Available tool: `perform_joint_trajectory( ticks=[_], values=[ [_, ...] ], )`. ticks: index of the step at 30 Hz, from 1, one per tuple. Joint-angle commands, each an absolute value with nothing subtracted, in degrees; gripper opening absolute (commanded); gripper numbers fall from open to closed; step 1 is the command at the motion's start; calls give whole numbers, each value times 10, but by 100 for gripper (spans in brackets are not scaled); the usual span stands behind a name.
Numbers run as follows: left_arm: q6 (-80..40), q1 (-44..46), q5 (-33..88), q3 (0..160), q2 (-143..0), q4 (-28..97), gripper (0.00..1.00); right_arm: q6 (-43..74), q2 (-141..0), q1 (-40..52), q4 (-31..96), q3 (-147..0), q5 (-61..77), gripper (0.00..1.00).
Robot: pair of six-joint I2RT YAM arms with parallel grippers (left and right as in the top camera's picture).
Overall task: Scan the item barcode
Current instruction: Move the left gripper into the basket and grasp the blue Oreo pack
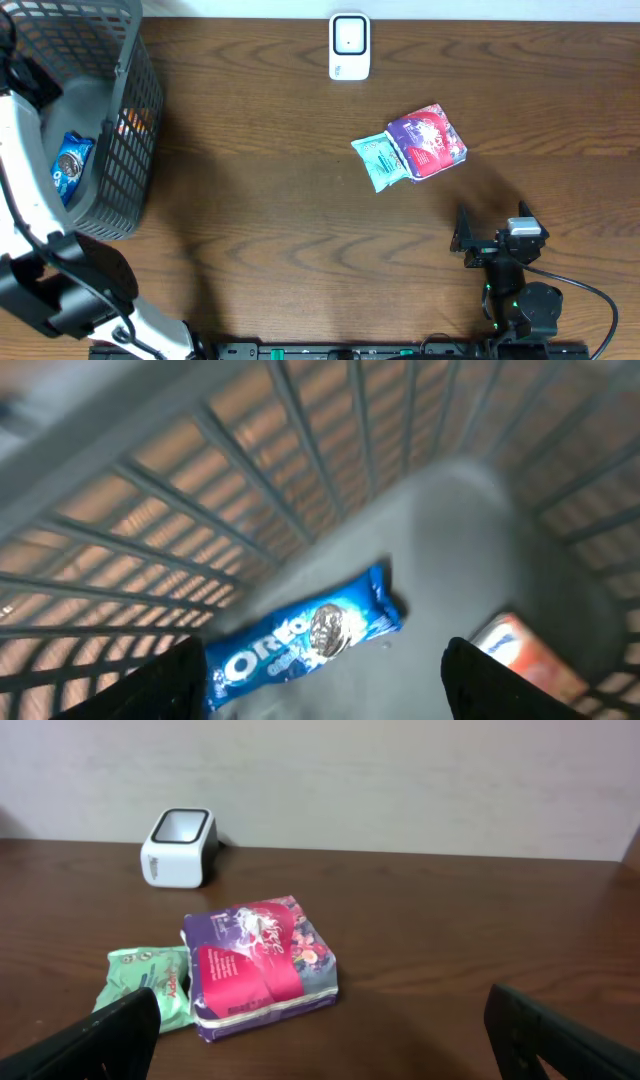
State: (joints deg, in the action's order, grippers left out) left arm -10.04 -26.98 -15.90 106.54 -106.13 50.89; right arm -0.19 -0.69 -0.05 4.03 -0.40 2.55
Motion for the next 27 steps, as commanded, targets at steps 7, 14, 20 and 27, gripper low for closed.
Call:
perform_joint_trajectory(
  ticks=[7,14,20,27],
  values=[
    [-4,-279,-157,1000,-1152,484,75,8,-4,-4,43,-3,22,99],
    [30,-295,-157,995,-1208,474,75,8,-4,-4,43,-3,22,99],
    [54,-318,-155,995,-1236,470,74,8,-4,-4,43,-3,22,99],
    [86,-335,-93,967,-1248,451,74,8,-4,-4,43,-3,22,99]
  ],
)
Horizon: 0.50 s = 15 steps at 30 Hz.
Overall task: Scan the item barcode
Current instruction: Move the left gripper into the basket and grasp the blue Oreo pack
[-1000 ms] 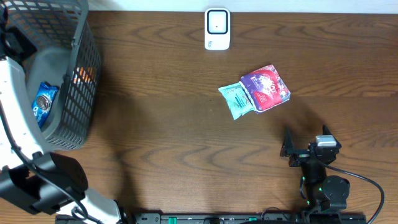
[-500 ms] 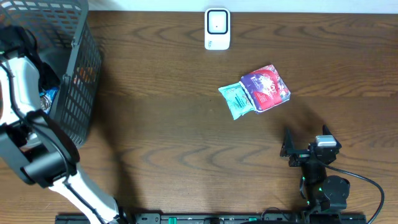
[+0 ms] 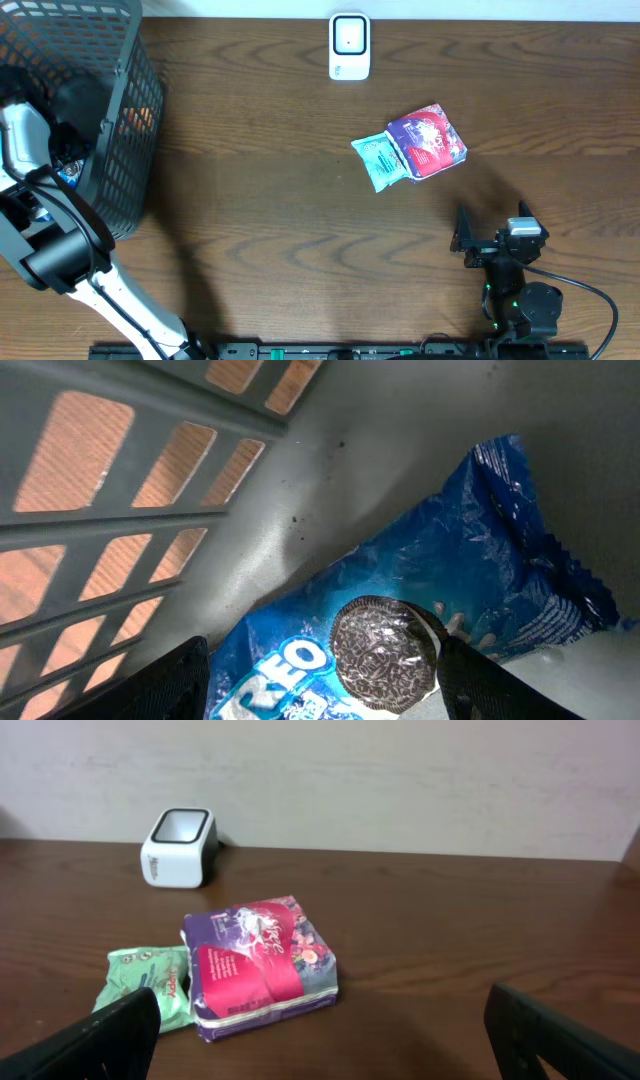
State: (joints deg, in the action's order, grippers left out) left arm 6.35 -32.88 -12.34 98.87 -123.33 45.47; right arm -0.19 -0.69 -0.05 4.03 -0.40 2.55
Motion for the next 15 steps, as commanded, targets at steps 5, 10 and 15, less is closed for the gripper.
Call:
perform_joint_trajectory(
  ticks=[5,10,15],
  values=[
    [86,-341,-27,944,-1248,444,81,8,-4,-4,43,-3,22,99],
    [96,-342,11,934,-1248,444,84,8,-4,-4,43,-3,22,99],
    [93,-342,31,934,-1248,456,83,8,-4,-4,43,-3,22,99]
  ],
)
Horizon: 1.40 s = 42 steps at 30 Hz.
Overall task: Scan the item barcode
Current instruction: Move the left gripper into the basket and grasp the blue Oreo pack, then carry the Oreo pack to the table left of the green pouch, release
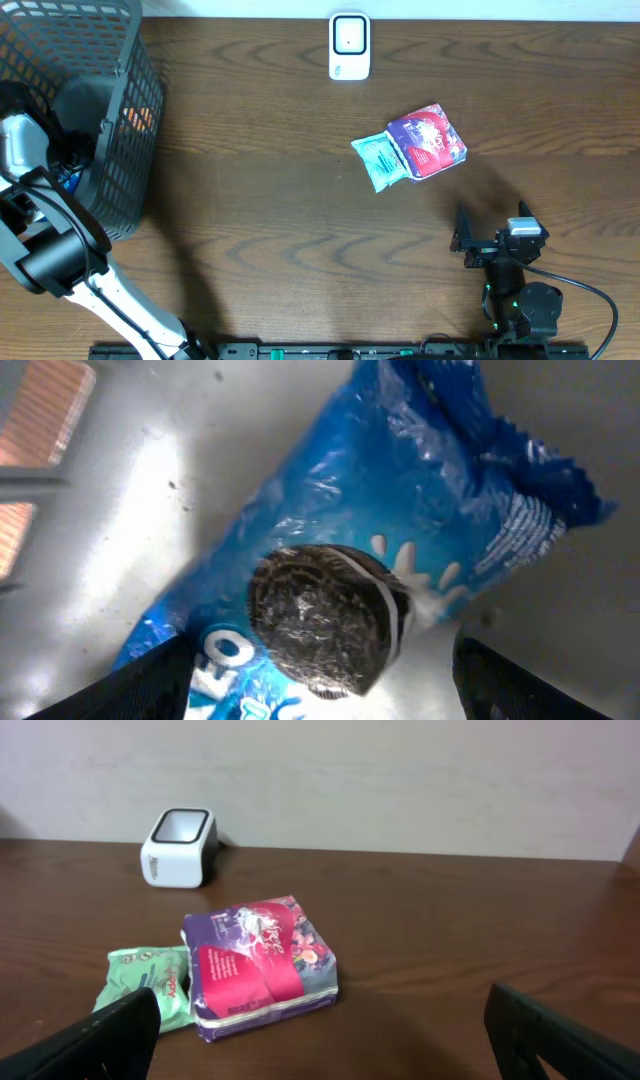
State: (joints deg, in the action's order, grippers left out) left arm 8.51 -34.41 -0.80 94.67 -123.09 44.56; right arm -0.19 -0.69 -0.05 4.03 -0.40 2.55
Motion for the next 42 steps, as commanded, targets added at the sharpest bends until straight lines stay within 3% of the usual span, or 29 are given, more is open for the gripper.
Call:
perform_joint_trajectory(
  ticks=[1,6,9,13,15,16,24,42],
  values=[
    [94,-342,48,934,-1248,458,83,8,-4,-4,43,-3,22,99],
    [95,-342,66,934,-1248,469,72,8,-4,-4,43,-3,22,99],
    [94,-344,59,934,-1248,469,61,8,-4,-4,43,-3,22,99],
    [94,-344,54,934,-1248,473,37,8,-4,-4,43,-3,22,99],
    [94,-344,54,934,-1247,473,13,8,-4,-4,43,-3,22,99],
    [94,-344,54,935,-1246,474,7,8,-4,-4,43,-3,22,99],
    [50,-343,61,945,-1165,462,7,8,-4,-4,43,-3,22,99],
    [-112,-310,297,964,-778,388,7,8,-4,-4,43,-3,22,99]
  ],
)
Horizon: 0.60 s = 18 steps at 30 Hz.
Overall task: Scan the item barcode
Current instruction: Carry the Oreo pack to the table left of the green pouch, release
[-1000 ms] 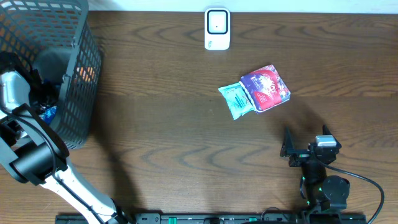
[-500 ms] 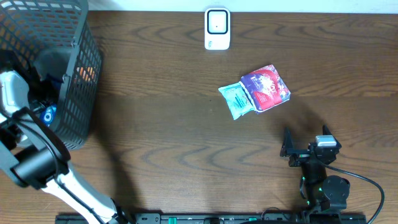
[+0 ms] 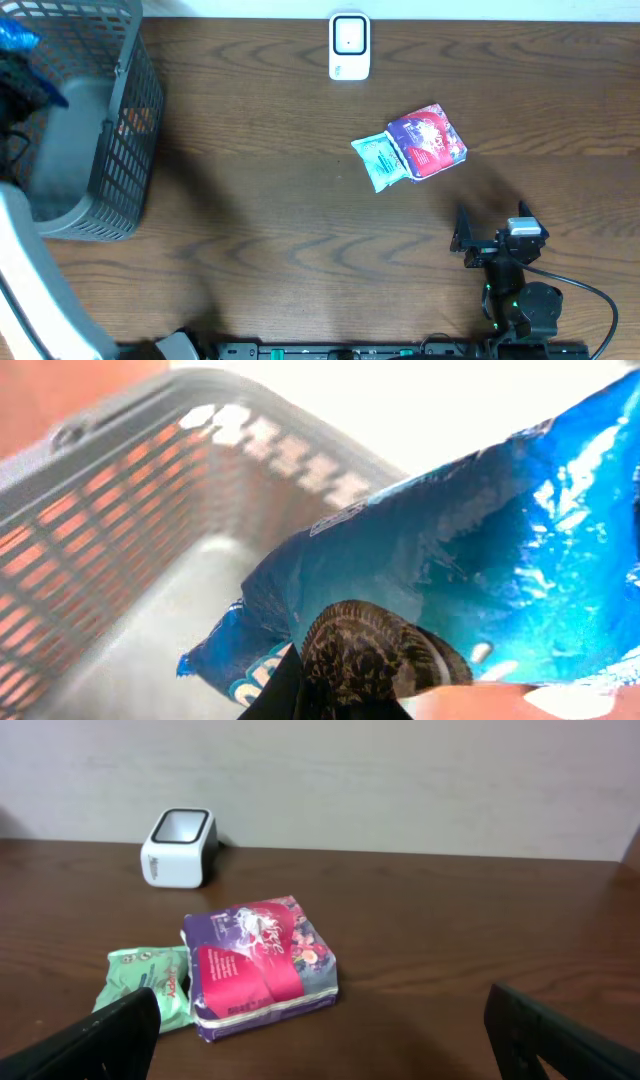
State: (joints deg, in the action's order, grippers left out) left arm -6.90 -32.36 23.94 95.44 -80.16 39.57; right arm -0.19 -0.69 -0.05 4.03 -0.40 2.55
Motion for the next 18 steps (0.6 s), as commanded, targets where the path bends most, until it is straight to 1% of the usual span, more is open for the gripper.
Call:
perform_joint_trajectory(
  ticks=[1,6,13,15,18],
  values=[
    [-118,-300,314,964,-762,386,7,8,-4,-4,43,-3,22,99],
    [-168,-231,350,964,-710,391,7,8,-4,-4,43,-3,22,99],
    [-223,-81,347,954,-704,467,7,8,-4,-4,43,-3,22,99],
    [-275,-39,305,945,-713,490,7,8,-4,-4,43,-3,22,99],
    [-400,29,181,933,-736,530,7,8,-4,-4,43,-3,22,99]
  ],
)
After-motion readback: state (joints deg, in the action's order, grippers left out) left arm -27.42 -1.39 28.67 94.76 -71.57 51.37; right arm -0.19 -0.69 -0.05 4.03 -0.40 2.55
